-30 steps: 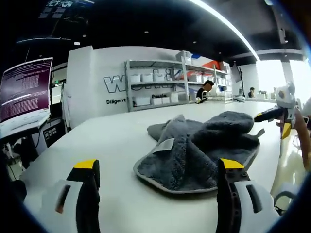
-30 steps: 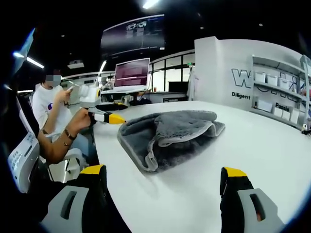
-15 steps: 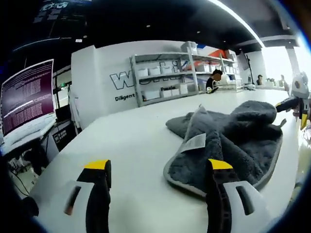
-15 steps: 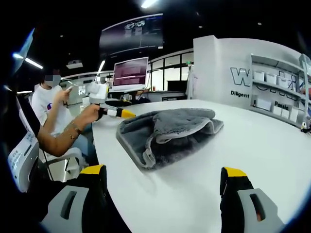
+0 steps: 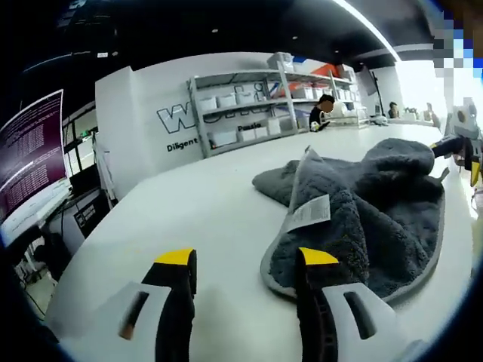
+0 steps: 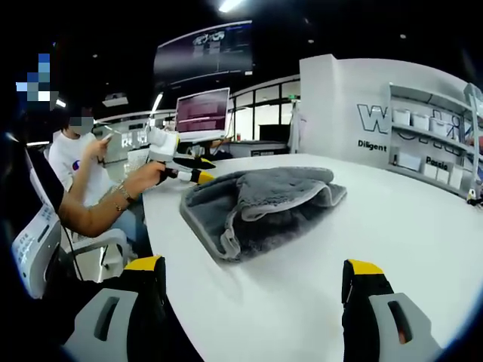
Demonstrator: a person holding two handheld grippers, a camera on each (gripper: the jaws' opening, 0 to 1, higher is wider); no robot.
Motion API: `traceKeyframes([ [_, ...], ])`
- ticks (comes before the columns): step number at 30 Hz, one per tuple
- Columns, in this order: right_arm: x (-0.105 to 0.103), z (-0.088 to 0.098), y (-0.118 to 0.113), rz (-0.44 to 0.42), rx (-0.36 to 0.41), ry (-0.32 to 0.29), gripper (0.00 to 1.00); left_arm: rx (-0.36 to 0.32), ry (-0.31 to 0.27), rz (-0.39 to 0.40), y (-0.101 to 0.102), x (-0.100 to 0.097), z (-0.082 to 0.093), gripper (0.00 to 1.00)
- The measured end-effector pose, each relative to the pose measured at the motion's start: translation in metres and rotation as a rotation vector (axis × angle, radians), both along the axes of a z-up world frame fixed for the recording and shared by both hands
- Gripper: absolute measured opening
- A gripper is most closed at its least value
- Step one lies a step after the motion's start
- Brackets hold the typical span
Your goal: Open the folded towel by lifting each exposed corner and separating the folded layers until the towel lies flat within the target outline without major curled edges
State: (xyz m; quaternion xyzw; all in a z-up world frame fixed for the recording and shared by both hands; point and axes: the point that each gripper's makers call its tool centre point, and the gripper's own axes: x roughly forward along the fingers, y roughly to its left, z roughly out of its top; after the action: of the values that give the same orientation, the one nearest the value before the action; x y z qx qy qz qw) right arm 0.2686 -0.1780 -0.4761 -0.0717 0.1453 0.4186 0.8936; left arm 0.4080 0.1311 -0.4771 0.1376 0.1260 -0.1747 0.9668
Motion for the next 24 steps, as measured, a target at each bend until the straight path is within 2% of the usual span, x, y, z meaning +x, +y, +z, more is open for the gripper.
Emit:
traceKeyframes([
  [2, 0.000, -0.002, 0.000, 0.001, -0.014, 0.000, 0.99, 0.004, 0.008, -0.017, -0.002, 0.000, -0.002, 0.34],
  [10, -0.002, -0.001, 0.001, 0.005, -0.012, -0.001, 0.99, -0.014, 0.064, -0.073, -0.012, -0.003, -0.010, 0.33],
  [24, -0.002, -0.001, 0.000, 0.001, -0.013, 0.002, 0.99, 0.013, 0.122, -0.152, -0.026, -0.012, -0.018, 0.19],
])
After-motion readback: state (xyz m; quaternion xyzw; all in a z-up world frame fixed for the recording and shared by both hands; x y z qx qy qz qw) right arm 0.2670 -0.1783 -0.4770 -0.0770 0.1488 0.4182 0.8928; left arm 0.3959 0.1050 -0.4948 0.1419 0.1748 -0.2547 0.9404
